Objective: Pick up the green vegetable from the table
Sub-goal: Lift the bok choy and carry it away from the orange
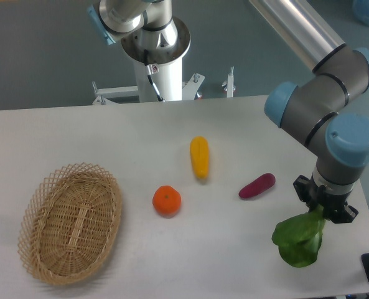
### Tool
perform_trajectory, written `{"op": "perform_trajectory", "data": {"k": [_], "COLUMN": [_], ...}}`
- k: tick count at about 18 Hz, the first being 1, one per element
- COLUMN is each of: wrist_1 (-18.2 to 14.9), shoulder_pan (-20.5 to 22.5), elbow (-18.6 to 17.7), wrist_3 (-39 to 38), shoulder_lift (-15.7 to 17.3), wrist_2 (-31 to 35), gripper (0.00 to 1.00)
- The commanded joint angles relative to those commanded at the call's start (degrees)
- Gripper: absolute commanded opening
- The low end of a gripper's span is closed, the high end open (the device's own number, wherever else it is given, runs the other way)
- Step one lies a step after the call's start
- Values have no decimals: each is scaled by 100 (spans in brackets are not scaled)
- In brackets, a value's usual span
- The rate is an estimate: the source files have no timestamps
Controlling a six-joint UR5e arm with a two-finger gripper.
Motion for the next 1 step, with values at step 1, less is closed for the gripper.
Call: {"op": "perform_trajectory", "data": {"k": [1], "wrist_1": [9], "shoulder_pan": [0], "elbow": [-17], "wrist_3": [-9], "shoulder_lift": [0], "wrist_2": [9], "gripper": [20]}}
